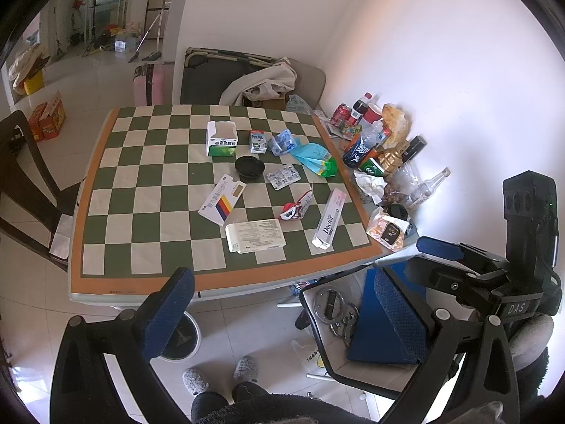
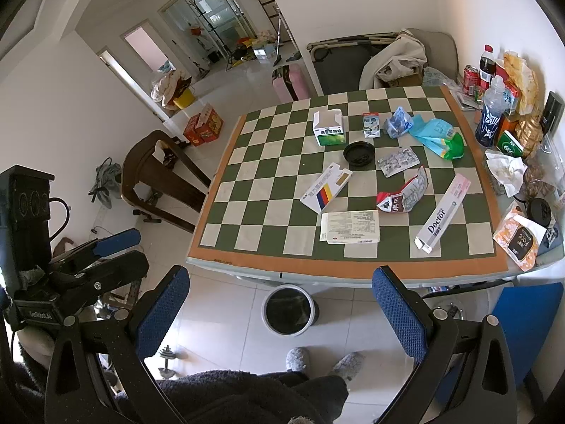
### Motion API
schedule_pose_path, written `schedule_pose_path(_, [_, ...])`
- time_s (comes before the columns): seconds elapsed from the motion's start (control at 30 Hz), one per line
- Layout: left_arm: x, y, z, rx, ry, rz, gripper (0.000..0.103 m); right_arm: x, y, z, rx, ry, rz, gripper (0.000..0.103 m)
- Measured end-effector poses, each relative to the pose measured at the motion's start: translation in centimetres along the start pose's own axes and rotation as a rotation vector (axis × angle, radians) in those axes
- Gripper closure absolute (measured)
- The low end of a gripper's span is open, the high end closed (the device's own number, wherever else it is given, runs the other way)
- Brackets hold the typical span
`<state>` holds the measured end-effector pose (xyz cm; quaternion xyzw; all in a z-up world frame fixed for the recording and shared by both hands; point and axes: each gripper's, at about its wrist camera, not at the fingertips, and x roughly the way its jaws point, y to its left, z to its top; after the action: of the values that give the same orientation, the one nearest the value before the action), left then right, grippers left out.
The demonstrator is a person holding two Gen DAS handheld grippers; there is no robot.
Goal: Collect trash
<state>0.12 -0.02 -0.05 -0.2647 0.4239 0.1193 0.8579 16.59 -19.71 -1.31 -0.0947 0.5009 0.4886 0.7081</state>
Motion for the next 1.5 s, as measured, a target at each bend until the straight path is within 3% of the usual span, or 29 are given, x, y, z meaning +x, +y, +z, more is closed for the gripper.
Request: schedule_pose_path(1.5, [-0.15,0.15,0.03,0.001,-0.004,-0.002,0.000,-0.15,0.13,-0.05,-0.009,0.003,0.011,0.000])
